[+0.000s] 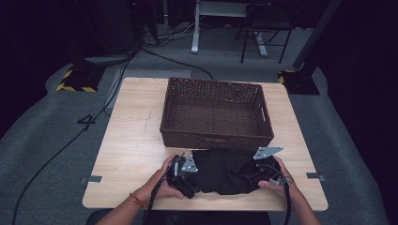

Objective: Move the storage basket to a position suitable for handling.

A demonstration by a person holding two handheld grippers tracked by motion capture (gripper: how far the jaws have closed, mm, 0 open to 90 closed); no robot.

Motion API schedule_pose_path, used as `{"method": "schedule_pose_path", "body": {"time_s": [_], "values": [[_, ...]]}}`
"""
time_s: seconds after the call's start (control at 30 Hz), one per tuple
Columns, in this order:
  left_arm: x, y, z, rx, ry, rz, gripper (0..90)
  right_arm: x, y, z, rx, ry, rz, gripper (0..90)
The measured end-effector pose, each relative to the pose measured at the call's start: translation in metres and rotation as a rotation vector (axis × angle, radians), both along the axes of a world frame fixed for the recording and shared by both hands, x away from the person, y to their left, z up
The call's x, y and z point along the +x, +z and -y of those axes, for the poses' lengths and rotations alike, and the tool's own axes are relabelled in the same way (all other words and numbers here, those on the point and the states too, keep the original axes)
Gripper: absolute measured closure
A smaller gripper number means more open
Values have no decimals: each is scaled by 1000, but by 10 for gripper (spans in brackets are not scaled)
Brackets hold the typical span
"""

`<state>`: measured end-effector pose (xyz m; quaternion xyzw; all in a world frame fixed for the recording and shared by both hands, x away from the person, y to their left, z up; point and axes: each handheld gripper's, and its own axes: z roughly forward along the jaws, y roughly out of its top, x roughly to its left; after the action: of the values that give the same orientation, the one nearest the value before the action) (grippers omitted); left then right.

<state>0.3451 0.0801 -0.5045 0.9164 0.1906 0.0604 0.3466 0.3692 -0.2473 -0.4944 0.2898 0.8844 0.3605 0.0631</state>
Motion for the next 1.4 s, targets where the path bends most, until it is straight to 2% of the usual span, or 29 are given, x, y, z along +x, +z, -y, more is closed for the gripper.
{"method": "schedule_pose_path", "body": {"time_s": [0.03,0.13,0.33,0.37,0.43,0.5,0.6,0.63,0.73,0.83,0.87,0.97,1.03,1.07,1.13,1.17,1.3,1.4], "values": [[1,0,1,1,-3,-1,0,-1,0,-2,6,11,1,234],[5,0,7,1,-14,3,0,-2,0,-6,20,27,0,274],[12,1,15,0,-25,4,9,-6,1,-11,44,68,0,417],[13,2,15,0,-34,10,39,-7,0,-11,50,73,2,432],[12,4,15,-24,-30,19,168,-8,0,-11,52,75,3,442],[11,4,15,-34,-56,24,292,-8,0,-10,53,75,6,449],[11,5,16,-46,-68,25,456,-8,0,-10,59,69,1,447],[11,5,16,-46,-68,25,467,-8,0,-10,58,66,3,430],[11,7,12,-30,-78,22,484,-8,0,-9,44,26,9,300],[9,9,6,-16,-90,18,540,-8,1,-2,40,-19,16,203],[9,9,4,-13,-94,17,554,-8,2,1,44,-34,17,193],[8,10,-4,-13,-95,-6,518,-9,4,6,51,-62,23,169],[6,10,-10,-12,-63,-20,398,-11,7,9,45,-75,43,165],[5,10,-12,-14,-51,-16,283,-12,9,11,46,-84,54,165],[2,12,-21,-31,-14,-23,202,-14,11,15,53,-99,62,169],[2,12,-21,-31,-14,-23,165,-14,11,15,53,-99,62,169],[1,18,-29,-88,7,-38,162,-17,18,23,99,-158,78,177],[6,17,-20,-80,16,-31,157,-15,21,19,112,-179,81,177]]}}
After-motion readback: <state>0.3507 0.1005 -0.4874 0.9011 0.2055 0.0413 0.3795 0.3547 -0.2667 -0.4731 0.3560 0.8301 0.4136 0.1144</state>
